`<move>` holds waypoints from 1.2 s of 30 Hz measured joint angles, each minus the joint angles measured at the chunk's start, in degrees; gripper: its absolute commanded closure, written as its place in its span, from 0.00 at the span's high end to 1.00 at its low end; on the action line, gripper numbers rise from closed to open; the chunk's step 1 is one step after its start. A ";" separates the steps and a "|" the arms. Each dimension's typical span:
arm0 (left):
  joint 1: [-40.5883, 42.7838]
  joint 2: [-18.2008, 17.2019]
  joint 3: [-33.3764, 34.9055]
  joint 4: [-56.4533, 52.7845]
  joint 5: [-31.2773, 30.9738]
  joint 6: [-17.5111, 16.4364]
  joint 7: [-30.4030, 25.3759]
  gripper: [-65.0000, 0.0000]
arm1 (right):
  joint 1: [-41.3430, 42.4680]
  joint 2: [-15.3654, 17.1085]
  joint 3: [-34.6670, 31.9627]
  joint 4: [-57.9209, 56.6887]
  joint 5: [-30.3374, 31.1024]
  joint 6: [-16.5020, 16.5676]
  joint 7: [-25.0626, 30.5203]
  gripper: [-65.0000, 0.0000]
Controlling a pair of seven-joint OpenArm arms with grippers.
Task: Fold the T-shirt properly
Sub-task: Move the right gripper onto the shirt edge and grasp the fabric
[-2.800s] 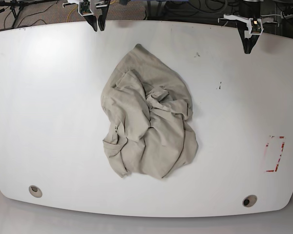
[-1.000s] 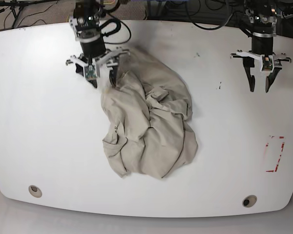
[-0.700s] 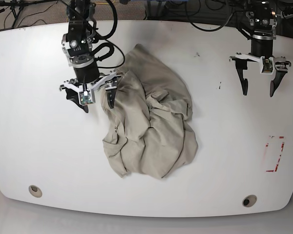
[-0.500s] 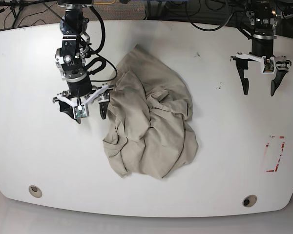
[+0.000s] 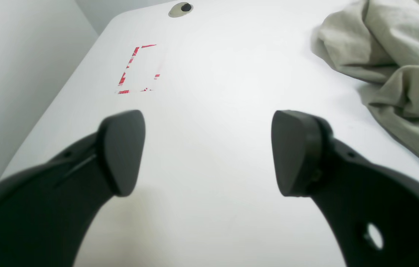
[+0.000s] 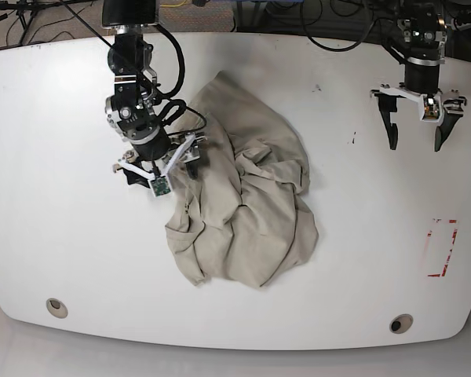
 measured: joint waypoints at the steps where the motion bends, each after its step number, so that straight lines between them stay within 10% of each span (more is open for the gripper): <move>1: -0.28 0.09 0.02 -0.13 0.02 0.02 0.13 0.79 | 0.24 -0.04 -0.48 -0.20 0.00 1.64 -0.66 0.66; 9: -0.63 -0.15 0.28 -0.26 0.04 0.20 -0.17 0.77 | 3.19 0.17 -4.52 -2.43 -0.28 4.66 -3.28 0.66; 28: -0.24 -0.26 0.52 0.59 -0.04 0.31 -0.96 0.78 | 11.89 -0.09 -12.37 -18.47 0.31 -6.86 1.70 0.66; 36: -0.02 -0.42 0.42 0.61 -0.20 -0.04 -1.14 0.78 | 10.14 -1.73 -13.27 -16.65 0.66 -5.11 1.03 0.67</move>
